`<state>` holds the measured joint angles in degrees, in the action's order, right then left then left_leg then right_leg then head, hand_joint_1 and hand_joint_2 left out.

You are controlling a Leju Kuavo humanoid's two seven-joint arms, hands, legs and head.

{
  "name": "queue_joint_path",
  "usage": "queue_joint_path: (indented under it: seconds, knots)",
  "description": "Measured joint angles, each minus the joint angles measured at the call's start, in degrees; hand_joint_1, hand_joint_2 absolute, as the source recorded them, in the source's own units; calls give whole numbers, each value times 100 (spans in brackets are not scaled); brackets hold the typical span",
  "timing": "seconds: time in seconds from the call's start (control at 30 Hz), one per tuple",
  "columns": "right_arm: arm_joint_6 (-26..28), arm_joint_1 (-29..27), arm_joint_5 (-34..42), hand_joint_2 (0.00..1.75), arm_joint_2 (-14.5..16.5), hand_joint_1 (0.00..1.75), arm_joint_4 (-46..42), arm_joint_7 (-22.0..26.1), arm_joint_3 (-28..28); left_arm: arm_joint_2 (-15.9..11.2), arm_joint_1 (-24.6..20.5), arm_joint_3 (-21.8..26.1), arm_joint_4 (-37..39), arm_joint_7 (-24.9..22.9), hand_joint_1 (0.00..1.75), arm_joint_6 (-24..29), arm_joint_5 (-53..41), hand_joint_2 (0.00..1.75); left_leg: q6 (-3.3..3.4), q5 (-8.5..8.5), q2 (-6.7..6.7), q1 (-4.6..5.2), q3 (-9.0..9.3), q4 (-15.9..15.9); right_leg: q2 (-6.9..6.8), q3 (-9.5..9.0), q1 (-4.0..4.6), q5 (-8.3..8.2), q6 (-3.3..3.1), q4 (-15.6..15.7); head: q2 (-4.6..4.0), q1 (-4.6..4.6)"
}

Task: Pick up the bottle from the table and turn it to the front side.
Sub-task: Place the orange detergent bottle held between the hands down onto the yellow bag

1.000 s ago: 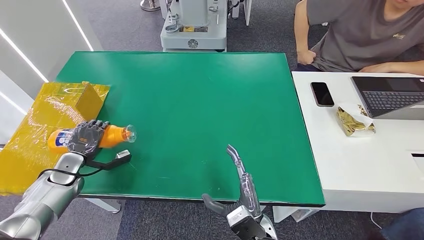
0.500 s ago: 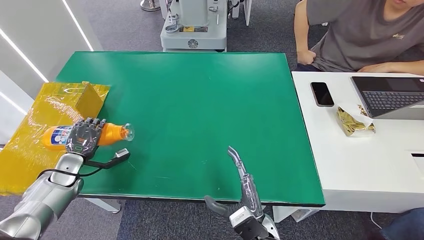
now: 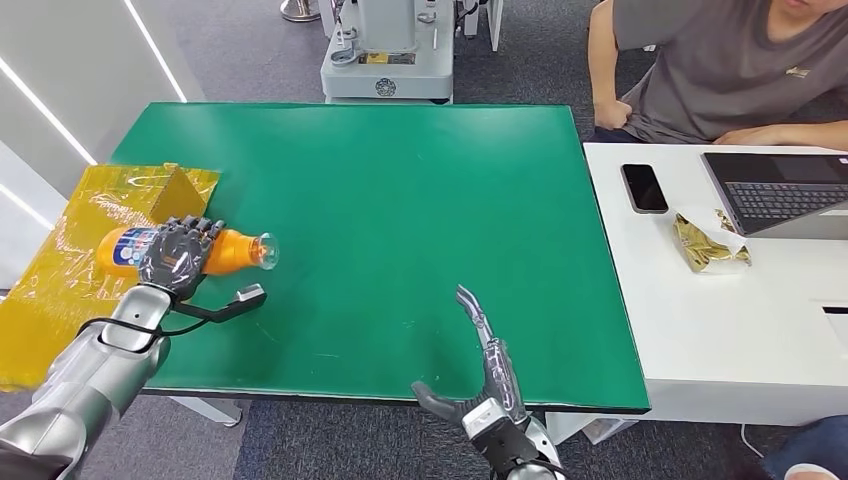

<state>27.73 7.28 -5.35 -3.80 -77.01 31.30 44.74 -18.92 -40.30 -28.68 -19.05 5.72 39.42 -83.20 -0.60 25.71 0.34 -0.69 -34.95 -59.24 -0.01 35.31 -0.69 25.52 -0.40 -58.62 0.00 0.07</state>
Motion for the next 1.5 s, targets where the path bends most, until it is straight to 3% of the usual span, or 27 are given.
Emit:
queue_joint_path:
  seconds: [0.4,1.03,1.07,1.17,1.2,1.5]
  knots:
    - [72,180,298,175,-1,0,292,193,43,52,-235,27,70,269,175,-205,-27,175,0,0,0,1,0,0,0,0,0,0,0,0,0,1]
    - [142,244,318,175,-7,0,406,166,79,204,114,185,228,158,175,-352,150,175,0,0,0,0,-1,0,0,0,0,0,0,0,0,0]
    - [131,251,309,175,-7,0,413,164,81,202,127,196,234,158,141,-352,152,175,0,0,-1,0,-1,0,-1,0,0,0,0,0,0,0]
    - [83,268,286,175,-7,0,432,159,85,193,170,210,243,157,10,-355,174,175,0,0,-2,0,-2,1,-2,0,0,0,0,-1,0,0]
    - [67,271,283,175,-7,0,439,157,86,190,189,213,244,155,0,-351,185,175,0,0,-1,0,-2,1,-2,0,0,0,0,-1,0,0]
    - [36,292,281,175,-7,0,526,154,88,174,321,302,246,56,0,-298,199,175,0,0,-2,0,-2,1,-3,0,0,1,0,0,0,0]
